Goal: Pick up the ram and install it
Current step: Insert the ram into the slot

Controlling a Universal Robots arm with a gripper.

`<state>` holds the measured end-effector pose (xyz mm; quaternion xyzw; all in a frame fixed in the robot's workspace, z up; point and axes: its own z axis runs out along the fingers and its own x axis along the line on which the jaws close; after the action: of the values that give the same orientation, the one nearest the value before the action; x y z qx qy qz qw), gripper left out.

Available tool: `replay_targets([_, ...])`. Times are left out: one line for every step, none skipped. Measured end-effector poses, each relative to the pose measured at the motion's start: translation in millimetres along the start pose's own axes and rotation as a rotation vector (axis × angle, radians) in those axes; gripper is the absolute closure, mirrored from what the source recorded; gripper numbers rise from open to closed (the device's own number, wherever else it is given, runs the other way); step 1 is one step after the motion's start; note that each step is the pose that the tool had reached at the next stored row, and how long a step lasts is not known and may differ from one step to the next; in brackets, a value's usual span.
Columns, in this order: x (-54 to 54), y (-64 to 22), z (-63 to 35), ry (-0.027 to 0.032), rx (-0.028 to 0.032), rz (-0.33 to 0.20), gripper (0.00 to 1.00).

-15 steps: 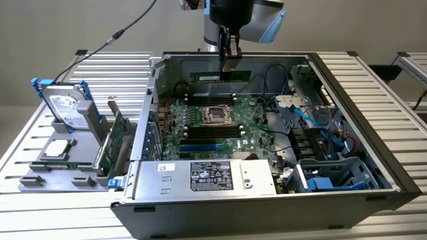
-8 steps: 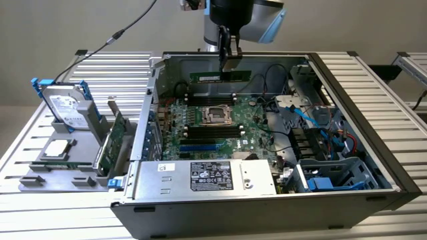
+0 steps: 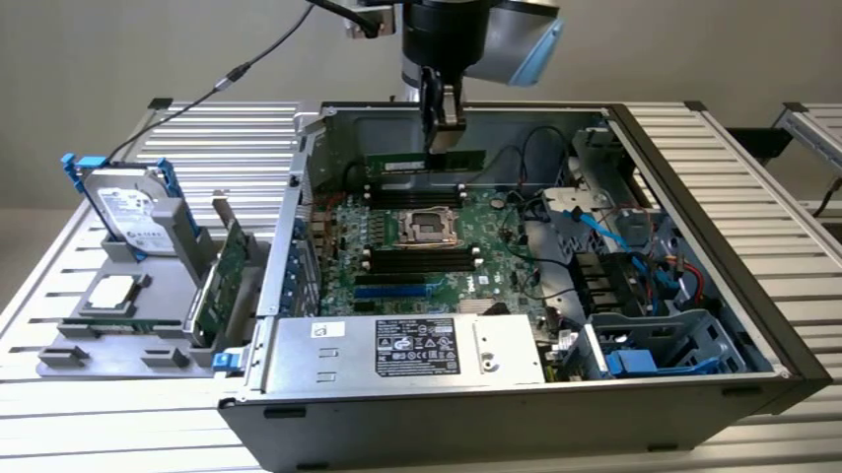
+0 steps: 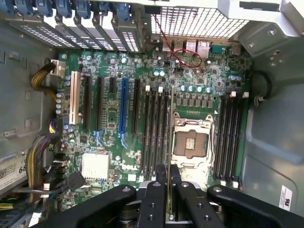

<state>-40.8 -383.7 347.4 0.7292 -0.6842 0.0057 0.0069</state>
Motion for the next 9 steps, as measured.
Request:
replay_targets([3.9, 0.3, 1.9, 0.0002, -0.0002, 0.000, 0.85])
replay_targets([8.3, 0.6, 3.9, -0.0002, 0.0001, 0.000, 0.85])
replay_targets([12.1, 0.9, 5.8, -0.0005, 0.0000, 0.001, 0.85])
replay_targets([15.4, 1.0, 7.6, -0.0004, 0.0000, 0.001, 0.85])
replay_targets([18.8, 1.3, 9.5, -0.0007, 0.0000, 0.002, 0.85])
replay_targets([21.8, 1.4, 11.4, -0.0008, 0.0000, 0.003, 0.85])
replay_targets([23.7, 1.5, 13.3, -0.0012, 0.0002, 0.004, 0.85])
replay_targets([24.6, 1.5, 15.1, -0.0009, 0.0000, 0.005, 0.85])
replay_targets([25.2, 1.4, 17.1, -0.0011, -0.0004, 0.007, 0.85])
